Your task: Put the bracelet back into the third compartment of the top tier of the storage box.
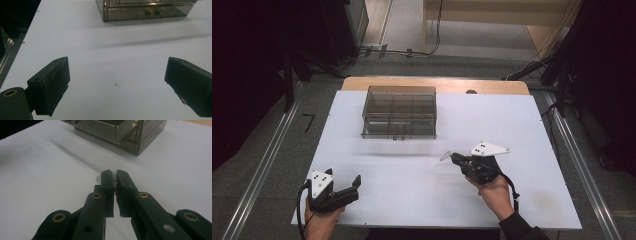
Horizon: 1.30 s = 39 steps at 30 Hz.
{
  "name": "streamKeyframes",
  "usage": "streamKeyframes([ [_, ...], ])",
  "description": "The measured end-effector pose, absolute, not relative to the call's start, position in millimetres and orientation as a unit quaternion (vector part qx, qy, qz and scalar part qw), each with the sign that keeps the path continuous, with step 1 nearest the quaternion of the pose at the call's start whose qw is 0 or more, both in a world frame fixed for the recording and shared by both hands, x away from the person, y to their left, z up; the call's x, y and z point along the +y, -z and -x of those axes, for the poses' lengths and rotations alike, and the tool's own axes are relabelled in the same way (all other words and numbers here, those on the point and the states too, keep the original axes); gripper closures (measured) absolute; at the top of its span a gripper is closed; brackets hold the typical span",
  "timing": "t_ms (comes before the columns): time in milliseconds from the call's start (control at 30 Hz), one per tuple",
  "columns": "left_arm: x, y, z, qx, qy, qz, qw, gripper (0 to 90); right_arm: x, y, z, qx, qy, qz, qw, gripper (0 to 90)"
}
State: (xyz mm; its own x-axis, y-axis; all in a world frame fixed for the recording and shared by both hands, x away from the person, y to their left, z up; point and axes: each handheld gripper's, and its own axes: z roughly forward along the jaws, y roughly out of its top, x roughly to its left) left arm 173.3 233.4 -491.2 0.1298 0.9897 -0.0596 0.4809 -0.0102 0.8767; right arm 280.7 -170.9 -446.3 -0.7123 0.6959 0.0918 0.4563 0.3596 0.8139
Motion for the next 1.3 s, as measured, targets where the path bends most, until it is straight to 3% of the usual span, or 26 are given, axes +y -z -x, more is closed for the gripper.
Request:
streamKeyframes([
  [1300,233,492,-174,0.576,-0.315,-0.64,0.4,6.5,-140,413,-304,0.801,-0.467,-0.341,0.152,82.4],
])
